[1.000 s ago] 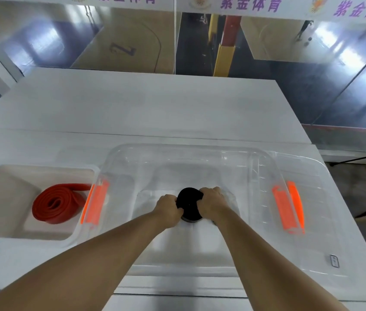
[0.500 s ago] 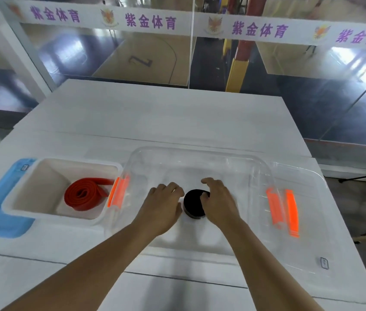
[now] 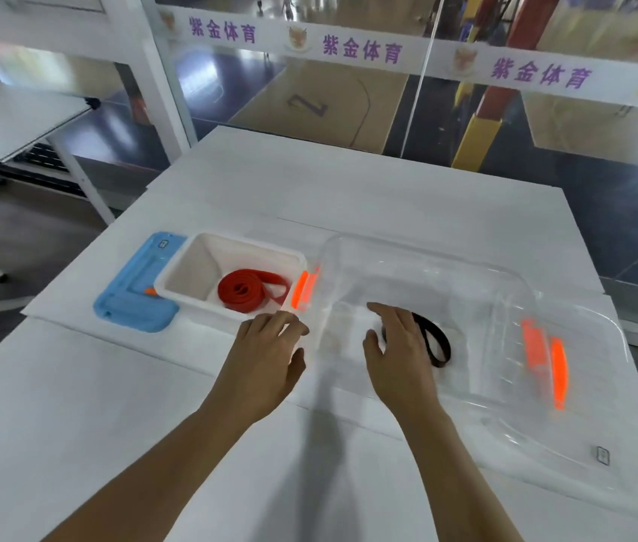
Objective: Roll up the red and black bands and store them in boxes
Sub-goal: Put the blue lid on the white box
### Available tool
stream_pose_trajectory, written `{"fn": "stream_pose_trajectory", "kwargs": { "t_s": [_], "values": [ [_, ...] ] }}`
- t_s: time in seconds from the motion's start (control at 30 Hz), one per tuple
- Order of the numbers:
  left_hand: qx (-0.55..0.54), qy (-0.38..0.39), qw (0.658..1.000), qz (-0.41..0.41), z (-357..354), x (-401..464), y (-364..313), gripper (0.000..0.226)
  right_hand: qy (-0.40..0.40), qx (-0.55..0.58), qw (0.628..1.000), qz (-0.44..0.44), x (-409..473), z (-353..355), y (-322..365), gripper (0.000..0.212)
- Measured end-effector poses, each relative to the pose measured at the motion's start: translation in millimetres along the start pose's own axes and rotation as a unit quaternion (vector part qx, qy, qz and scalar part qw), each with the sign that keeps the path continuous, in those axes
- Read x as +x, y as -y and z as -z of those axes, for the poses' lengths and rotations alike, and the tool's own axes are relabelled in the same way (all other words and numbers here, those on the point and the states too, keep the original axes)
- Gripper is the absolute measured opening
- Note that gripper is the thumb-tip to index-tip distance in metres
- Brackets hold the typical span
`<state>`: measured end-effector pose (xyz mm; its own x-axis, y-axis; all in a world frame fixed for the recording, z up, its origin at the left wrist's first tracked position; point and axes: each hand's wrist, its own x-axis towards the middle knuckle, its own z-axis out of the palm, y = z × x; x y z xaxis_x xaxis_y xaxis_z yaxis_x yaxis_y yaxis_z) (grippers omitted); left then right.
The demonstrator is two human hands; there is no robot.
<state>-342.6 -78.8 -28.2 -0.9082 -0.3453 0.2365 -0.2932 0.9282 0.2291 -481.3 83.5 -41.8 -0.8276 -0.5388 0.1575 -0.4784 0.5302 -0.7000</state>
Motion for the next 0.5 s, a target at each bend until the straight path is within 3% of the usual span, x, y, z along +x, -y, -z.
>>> {"fn": "stream_pose_trajectory", "kwargs": {
  "t_s": [0.2,0.5],
  "values": [
    [-0.010,0.016,0.998,0.056,21.8,-58.6,65.7,0.029,0.018,0.003,1.000,0.026,-27.1,-50.0,67.4,0.046],
    [-0.031,0.053,0.995,0.076,30.4,-103.7,207.1,0.028,0.034,0.015,0.999,0.016,-48.0,-160.0,163.2,0.046]
  ]
}}
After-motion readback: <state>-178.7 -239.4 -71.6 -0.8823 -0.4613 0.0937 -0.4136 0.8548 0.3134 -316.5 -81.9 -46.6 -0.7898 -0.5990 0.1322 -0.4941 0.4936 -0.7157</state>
